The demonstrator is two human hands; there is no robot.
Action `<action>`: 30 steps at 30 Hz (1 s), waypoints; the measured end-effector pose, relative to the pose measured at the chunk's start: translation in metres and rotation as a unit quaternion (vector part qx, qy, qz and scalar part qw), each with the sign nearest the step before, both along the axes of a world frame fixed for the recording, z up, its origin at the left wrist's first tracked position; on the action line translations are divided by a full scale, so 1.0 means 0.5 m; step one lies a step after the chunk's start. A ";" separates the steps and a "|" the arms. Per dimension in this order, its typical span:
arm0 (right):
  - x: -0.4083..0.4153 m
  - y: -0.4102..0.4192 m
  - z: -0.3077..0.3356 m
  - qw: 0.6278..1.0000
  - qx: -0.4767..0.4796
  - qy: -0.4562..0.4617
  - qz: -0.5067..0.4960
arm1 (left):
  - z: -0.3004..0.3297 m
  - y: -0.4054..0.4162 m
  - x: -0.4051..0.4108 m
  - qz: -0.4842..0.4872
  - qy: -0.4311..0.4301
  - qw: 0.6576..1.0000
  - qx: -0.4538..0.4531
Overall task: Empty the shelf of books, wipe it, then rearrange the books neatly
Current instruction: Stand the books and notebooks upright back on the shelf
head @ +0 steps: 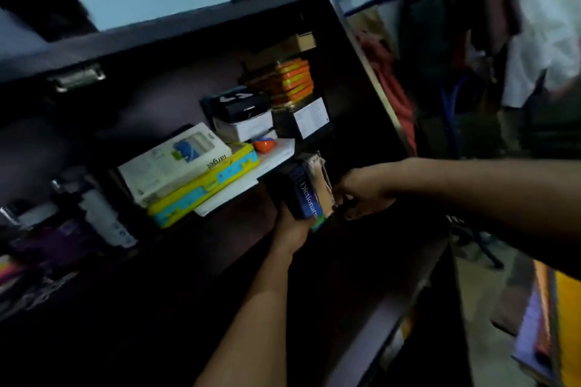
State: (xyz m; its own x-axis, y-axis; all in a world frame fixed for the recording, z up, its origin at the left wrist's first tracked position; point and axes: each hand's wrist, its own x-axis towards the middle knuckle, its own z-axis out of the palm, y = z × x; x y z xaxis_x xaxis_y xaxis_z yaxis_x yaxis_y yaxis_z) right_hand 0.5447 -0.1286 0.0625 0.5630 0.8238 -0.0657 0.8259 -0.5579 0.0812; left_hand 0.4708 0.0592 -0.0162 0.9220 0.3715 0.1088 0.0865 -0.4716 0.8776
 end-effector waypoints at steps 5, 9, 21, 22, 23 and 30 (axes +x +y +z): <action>-0.074 -0.055 0.011 0.988 0.144 0.041 -0.039 | 0.048 -0.055 -0.084 -0.019 0.034 0.999 -0.012; -0.157 -0.112 0.017 0.959 0.267 0.067 -0.068 | 0.086 -0.128 -0.155 -0.038 0.015 0.999 -0.019; -0.425 -0.445 -0.057 0.932 0.311 0.064 -0.174 | 0.071 -0.465 -0.267 -0.187 -0.010 0.982 -0.006; -0.453 -0.493 -0.060 0.935 0.301 0.058 -0.179 | 0.064 -0.504 -0.275 -0.213 -0.010 0.977 -0.007; -0.481 -0.545 -0.064 0.935 0.288 0.060 -0.200 | 0.052 -0.546 -0.282 -0.247 -0.011 0.969 -0.006; -0.636 -0.876 -0.121 0.900 0.152 0.074 -0.401 | -0.024 -0.833 -0.358 -0.436 0.054 0.888 0.133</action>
State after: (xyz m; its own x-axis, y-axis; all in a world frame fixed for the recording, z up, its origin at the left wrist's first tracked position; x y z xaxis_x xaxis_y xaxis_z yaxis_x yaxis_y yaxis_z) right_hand 0.2265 -0.5668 0.0022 0.9885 0.1484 -0.0286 0.1364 -0.9574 -0.2544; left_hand 0.2916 -0.3575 -0.0282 0.8572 -0.5145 -0.0211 -0.3366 -0.5908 0.7332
